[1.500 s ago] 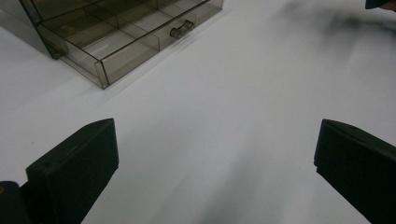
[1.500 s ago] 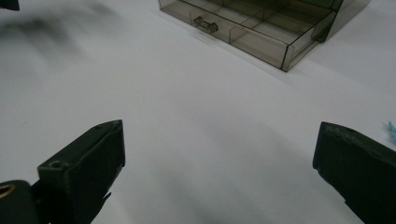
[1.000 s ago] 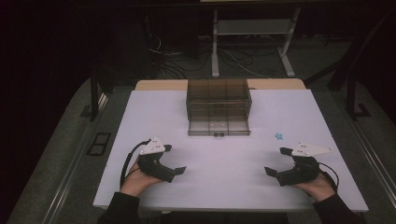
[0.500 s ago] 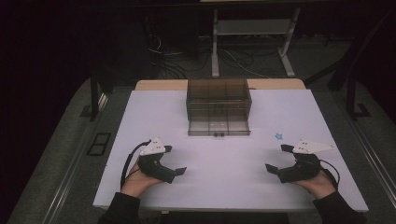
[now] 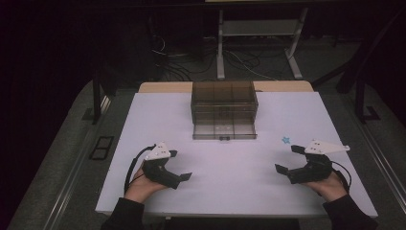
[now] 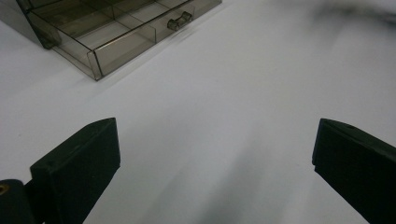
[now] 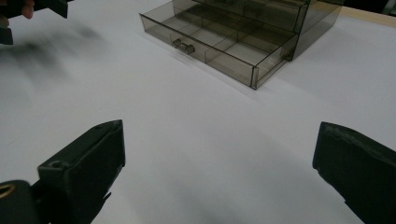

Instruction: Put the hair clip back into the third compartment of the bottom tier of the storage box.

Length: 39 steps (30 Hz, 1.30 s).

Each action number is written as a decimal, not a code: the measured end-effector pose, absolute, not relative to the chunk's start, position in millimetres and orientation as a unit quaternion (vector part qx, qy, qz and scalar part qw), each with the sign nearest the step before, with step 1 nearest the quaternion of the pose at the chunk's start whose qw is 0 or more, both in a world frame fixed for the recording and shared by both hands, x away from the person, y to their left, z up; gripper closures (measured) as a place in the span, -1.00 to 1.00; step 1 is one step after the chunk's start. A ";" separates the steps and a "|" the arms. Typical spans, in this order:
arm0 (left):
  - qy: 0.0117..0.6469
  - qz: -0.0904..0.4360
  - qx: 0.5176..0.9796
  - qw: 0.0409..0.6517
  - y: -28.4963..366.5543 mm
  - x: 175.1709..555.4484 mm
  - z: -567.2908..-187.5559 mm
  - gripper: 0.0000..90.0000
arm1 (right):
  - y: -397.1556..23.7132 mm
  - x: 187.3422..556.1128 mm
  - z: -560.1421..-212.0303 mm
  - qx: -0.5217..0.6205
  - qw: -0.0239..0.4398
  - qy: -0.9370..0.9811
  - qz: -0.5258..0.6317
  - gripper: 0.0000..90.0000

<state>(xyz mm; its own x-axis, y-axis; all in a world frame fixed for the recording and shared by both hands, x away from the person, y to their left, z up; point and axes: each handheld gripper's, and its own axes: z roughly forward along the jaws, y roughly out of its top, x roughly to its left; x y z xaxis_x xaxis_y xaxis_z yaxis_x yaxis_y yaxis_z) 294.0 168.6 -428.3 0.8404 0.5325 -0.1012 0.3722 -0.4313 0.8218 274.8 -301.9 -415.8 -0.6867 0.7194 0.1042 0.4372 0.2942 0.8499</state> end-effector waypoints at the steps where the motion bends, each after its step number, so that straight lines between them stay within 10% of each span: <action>1: 0.269 0.087 0.841 0.461 168.6 294.0 -428.3 -1.00 | -302.3 275.3 -416.0 0.368 0.150 0.790 0.467 -0.96; 39: 0.259 0.081 0.840 0.469 164.2 295.0 -429.4 -1.00 | -318.0 296.2 -410.5 0.379 0.155 0.785 0.465 -0.96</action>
<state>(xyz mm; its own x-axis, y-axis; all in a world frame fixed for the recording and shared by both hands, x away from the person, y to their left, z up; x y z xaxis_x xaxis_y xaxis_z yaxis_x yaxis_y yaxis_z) 295.0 164.2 -429.4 0.8530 0.5107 -0.1072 0.3594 -0.4259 0.8304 296.2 -318.0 -410.5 -0.6650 0.7389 0.1090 0.4513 0.2812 0.8469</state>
